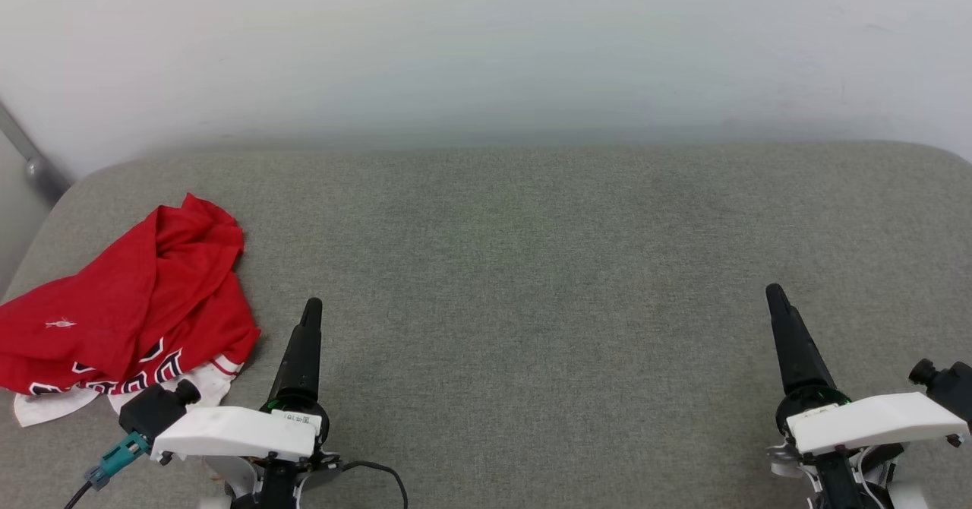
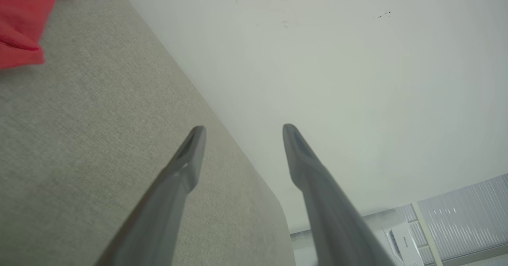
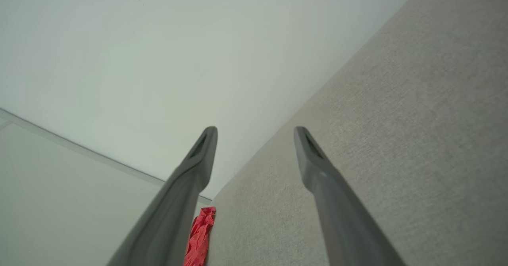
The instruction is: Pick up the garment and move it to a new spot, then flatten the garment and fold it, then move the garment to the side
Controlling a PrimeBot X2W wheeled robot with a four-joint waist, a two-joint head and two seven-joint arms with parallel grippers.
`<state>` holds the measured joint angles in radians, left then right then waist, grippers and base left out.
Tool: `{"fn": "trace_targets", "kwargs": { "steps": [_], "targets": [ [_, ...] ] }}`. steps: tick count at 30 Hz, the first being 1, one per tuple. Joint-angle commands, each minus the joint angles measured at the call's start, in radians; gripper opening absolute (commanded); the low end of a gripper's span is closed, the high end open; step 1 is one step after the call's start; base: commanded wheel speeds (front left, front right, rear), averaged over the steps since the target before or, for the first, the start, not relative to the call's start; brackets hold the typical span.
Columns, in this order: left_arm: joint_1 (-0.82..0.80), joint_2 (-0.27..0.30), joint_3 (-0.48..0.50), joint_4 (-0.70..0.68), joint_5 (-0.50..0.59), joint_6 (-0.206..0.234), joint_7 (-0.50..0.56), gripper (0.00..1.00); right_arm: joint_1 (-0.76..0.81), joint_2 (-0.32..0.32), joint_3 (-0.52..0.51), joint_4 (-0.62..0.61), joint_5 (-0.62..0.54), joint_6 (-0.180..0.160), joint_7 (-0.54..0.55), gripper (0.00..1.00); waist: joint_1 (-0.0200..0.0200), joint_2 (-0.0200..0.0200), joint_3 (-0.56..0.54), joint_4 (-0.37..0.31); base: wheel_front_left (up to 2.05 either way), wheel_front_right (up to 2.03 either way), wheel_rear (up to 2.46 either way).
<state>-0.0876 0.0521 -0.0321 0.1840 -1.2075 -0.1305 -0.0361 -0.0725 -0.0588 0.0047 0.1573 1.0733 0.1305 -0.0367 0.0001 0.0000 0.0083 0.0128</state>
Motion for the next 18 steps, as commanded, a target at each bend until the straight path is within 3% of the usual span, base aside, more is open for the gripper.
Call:
{"fn": "trace_targets", "kwargs": {
  "steps": [1,18],
  "targets": [
    [-0.024,0.003,-0.004,-0.018,0.048,0.0,-0.011,1.0,-0.025,-0.009,0.006,-0.011,-0.058,0.0,-0.012,1.0,-0.0001,0.0,0.0,0.001,0.0,0.0,0.0],
    [-0.017,0.011,-0.011,-0.019,0.401,0.0,-0.068,1.0,-0.022,-0.003,0.0,0.017,-0.446,0.0,-0.049,1.0,-0.0001,0.0,-0.003,0.007,0.0,0.0,0.0]
  ]
}}
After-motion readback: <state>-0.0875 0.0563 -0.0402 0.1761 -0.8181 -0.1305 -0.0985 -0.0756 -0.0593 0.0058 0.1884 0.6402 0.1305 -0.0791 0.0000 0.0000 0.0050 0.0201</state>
